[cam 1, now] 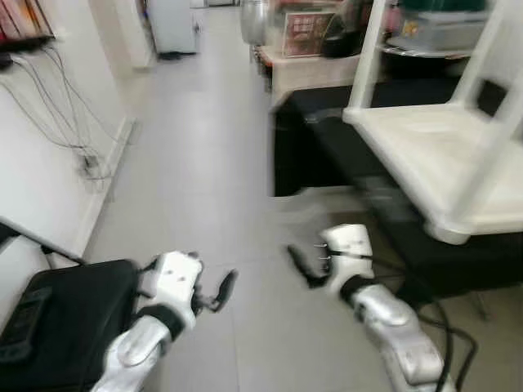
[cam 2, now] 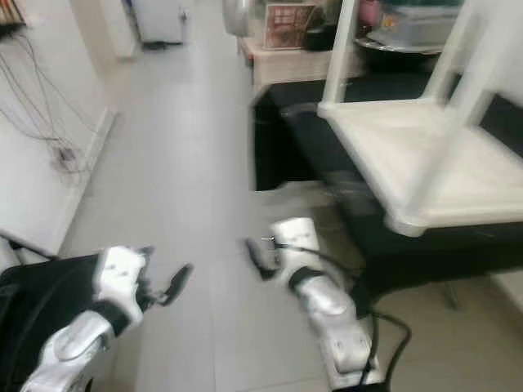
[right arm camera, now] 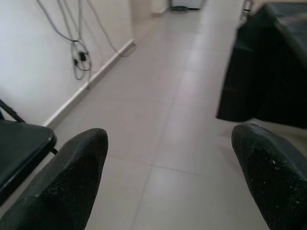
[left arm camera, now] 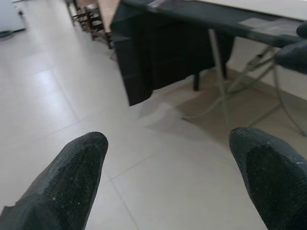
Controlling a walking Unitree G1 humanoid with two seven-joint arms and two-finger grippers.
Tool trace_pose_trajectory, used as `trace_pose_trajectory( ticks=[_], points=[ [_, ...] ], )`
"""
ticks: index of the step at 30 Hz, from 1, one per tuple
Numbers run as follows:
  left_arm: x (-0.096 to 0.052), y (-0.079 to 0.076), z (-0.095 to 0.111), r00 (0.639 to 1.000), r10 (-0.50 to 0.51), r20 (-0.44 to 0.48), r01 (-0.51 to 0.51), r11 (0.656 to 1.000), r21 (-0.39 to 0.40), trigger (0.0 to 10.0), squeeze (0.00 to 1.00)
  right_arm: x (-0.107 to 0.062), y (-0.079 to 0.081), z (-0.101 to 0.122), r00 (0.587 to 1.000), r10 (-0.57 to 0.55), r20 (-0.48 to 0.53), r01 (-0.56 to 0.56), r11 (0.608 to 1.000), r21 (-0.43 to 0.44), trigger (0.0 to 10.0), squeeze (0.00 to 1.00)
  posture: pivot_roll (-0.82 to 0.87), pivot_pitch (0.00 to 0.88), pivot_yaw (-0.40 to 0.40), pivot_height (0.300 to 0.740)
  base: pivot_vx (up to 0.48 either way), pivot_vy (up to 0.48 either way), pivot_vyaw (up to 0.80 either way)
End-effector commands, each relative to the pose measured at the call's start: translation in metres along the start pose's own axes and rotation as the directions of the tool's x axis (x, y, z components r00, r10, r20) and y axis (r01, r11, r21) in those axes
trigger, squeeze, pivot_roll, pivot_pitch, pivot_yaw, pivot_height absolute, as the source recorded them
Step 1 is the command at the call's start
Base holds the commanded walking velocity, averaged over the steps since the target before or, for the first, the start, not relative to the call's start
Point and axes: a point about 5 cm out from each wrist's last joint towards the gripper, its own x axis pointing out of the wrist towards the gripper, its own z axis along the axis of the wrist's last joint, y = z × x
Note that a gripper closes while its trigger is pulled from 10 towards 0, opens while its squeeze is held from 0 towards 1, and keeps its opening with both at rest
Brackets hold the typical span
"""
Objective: Building children table
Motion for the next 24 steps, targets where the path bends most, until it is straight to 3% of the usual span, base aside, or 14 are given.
trace_pose_trajectory(
  ticks=[1,24],
  points=[
    [-0.0033,0.0056,-0.0042,1.0,0.019,-0.021,-0.019,1.0,0.004,10.0,0.0,0.0032,0.0108,0.0028,0.999,0.049,0.021,-0.049,0.999,0.006,10.0,0.0,-0.01,0.052,0.006,0.74,0.371,0.0,0.0],
    [-0.0012,0.0058,-0.0031,1.0,0.011,-0.013,-0.011,1.0,0.01,10.0,0.0,0.0064,0.011,0.0073,0.997,0.059,0.055,-0.06,0.998,0.028,10.0,0.0,0.0,0.039,0.006,0.74,0.391,0.0,0.0]
  ],
)
